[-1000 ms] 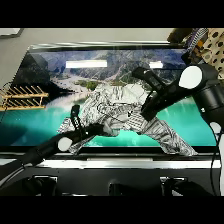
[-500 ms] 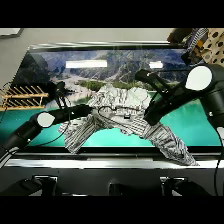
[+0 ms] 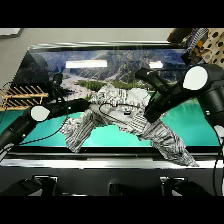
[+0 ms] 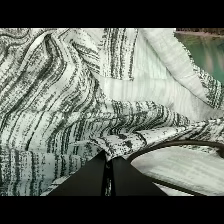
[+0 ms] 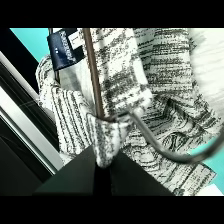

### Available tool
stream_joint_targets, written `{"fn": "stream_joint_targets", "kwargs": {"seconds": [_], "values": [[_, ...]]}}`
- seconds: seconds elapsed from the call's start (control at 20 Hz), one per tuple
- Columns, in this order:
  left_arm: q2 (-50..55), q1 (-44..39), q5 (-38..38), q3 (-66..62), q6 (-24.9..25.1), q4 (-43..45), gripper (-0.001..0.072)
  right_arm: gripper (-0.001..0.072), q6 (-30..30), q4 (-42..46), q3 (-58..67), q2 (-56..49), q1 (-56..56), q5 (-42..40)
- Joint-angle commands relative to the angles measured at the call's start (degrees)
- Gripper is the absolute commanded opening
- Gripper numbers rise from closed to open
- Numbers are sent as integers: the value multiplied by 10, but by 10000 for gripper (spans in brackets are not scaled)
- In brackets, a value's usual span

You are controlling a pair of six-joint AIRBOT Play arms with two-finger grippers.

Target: Fold the clothes and pants, and hang the long-sleeved shirts on hangers.

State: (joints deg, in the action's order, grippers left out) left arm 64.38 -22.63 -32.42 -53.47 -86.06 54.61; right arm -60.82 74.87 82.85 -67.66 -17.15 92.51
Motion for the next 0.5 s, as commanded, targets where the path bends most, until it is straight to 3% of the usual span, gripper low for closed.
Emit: {"fn": "stream_joint_targets", "kwargs": {"seconds": [0.0,0.15,0.45], "values": [[0,3,-14,-28,12,24,19,21,-1,23,0,-3,0,24],[0,9,-30,-32,12,31,19,22,-3,50,0,2,0,64],[-2,7,-75,-80,13,31,19,21,-48,84,0,7,0,26]]}}
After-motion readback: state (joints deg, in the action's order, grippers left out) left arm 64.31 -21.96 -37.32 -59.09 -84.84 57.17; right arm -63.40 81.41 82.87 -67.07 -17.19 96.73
